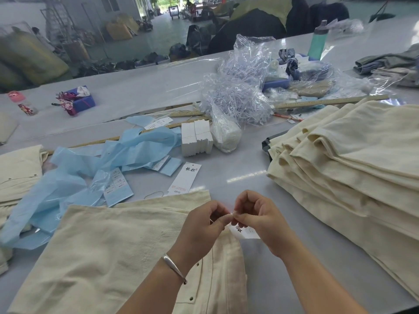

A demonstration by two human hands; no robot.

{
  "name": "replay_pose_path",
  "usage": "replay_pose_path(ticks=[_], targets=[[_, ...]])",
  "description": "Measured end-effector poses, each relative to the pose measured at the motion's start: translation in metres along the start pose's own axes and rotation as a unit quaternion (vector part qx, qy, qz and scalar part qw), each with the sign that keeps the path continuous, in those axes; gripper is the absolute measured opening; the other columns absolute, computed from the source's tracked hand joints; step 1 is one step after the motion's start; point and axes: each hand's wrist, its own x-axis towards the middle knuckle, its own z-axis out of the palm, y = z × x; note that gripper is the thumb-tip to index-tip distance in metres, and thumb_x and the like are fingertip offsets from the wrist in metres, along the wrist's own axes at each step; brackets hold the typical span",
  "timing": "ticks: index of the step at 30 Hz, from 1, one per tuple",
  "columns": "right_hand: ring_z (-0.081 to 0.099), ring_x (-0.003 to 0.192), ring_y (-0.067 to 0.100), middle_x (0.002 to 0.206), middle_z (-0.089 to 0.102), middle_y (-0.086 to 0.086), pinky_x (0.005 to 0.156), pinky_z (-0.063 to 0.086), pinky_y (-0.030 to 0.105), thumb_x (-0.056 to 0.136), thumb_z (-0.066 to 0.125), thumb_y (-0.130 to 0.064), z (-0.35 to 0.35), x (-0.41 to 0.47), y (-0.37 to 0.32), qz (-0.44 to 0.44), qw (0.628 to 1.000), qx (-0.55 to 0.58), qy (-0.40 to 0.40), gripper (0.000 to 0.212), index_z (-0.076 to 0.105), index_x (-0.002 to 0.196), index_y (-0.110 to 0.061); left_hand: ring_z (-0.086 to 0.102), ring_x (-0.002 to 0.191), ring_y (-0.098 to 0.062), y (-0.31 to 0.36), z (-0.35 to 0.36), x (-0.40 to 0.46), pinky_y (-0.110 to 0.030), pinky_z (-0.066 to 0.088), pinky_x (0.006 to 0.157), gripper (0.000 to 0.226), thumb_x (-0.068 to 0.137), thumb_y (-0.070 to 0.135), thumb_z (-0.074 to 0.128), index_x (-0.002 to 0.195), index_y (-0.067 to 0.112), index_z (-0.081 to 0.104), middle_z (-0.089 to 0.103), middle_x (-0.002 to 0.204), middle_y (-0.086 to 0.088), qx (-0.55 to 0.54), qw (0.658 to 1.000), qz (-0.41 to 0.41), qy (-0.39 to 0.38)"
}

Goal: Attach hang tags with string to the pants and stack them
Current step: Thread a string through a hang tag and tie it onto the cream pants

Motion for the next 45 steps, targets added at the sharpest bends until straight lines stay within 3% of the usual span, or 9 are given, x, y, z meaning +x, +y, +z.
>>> replay_pose_path(ticks=[14,19,21,23,25,29,35,41,45], targets=[[0.051,0.063,0.018,0.068,0.050,0.010,0.063,0.038,0.027,0.073,0.056,0.002,0.002,0.014,-0.010,0.017,0.996,0.015,-0.086,0.010,0.050,0.080,-0.003,0.054,0.058,-0.010,-0.014,-0.001,0.009,-0.016,0.042,0.056,0.018,0.082,0.011,0.074,0.074,0.009,0.057,0.065,0.078,-0.028,-0.139,0.987,-0.076,0.012],[0.054,0.061,0.017,0.065,0.056,0.005,0.058,0.042,0.024,0.079,0.056,0.007,-0.002,0.014,-0.018,0.060,0.986,-0.075,-0.137,0.016,0.051,0.085,-0.007,0.052,0.061,-0.006,-0.015,-0.003,0.000,-0.016,0.041,0.060,0.022,0.077,0.023,0.080,0.075,0.017,0.060,0.062,0.069,0.005,-0.073,0.995,-0.069,0.030],[0.056,0.061,0.017,0.065,0.059,0.002,0.058,0.042,0.028,0.081,0.053,0.005,0.000,0.020,-0.015,0.076,0.936,-0.331,-0.090,0.023,0.050,0.091,-0.015,0.054,0.065,-0.005,-0.018,-0.008,-0.006,-0.012,0.041,0.063,0.021,0.077,0.030,0.080,0.077,0.022,0.061,0.063,0.078,0.009,0.017,0.996,-0.075,0.037],[0.054,0.069,0.021,0.075,0.060,0.000,0.059,0.040,0.029,0.080,0.049,-0.001,0.006,0.026,-0.012,0.073,0.819,-0.568,0.022,0.024,0.048,0.094,-0.021,0.057,0.071,-0.002,-0.025,-0.020,-0.016,-0.008,0.040,0.064,0.016,0.080,0.027,0.077,0.080,0.025,0.061,0.063,0.090,0.007,0.063,0.992,-0.094,0.050],[0.052,0.076,0.023,0.082,0.060,0.000,0.060,0.036,0.030,0.081,0.048,-0.006,0.024,0.030,-0.013,0.051,0.806,-0.585,0.075,0.020,0.048,0.094,-0.022,0.058,0.079,0.000,-0.038,-0.043,-0.031,-0.006,0.039,0.067,0.013,0.082,0.027,0.074,0.079,0.027,0.061,0.062,0.092,0.010,0.078,0.986,-0.124,0.074],[0.053,0.087,0.020,0.095,0.061,-0.003,0.068,0.039,0.028,0.084,0.054,-0.020,0.084,0.044,0.009,0.022,0.820,-0.570,-0.050,0.022,0.050,0.106,-0.024,0.055,0.095,-0.009,-0.078,-0.102,-0.077,-0.019,0.039,0.074,0.012,0.085,0.030,0.069,0.077,0.031,0.061,0.059,0.089,0.018,0.127,0.955,-0.236,0.130],[0.021,0.142,0.022,0.155,0.023,0.002,0.109,0.032,0.039,0.078,0.066,-0.058,0.171,0.076,0.070,0.026,0.735,-0.649,-0.195,0.094,0.018,0.150,-0.020,0.056,0.110,-0.022,-0.147,-0.166,-0.168,-0.032,0.046,0.094,0.011,0.079,0.034,0.068,0.083,0.032,0.058,0.064,0.106,0.003,0.212,0.869,-0.407,0.185],[0.022,0.140,0.030,0.152,0.023,0.012,0.107,0.027,0.046,0.047,0.065,-0.086,0.182,0.110,0.093,0.160,0.666,-0.719,-0.118,0.140,0.005,0.152,-0.016,0.031,0.135,-0.032,-0.198,-0.207,-0.227,-0.039,0.032,0.107,0.106,0.063,0.064,0.076,0.146,0.019,0.028,0.037,0.145,-0.008,0.199,0.794,-0.519,0.247],[0.035,0.130,0.028,0.137,0.041,0.009,0.100,0.028,0.046,0.040,0.063,-0.088,0.186,0.113,0.101,0.163,0.650,-0.739,-0.075,0.131,0.022,0.143,-0.017,0.032,0.137,-0.034,-0.206,-0.210,-0.226,-0.041,0.032,0.110,0.132,0.060,0.057,0.082,0.152,0.011,0.001,0.031,0.150,-0.010,0.155,0.827,-0.486,0.237]])
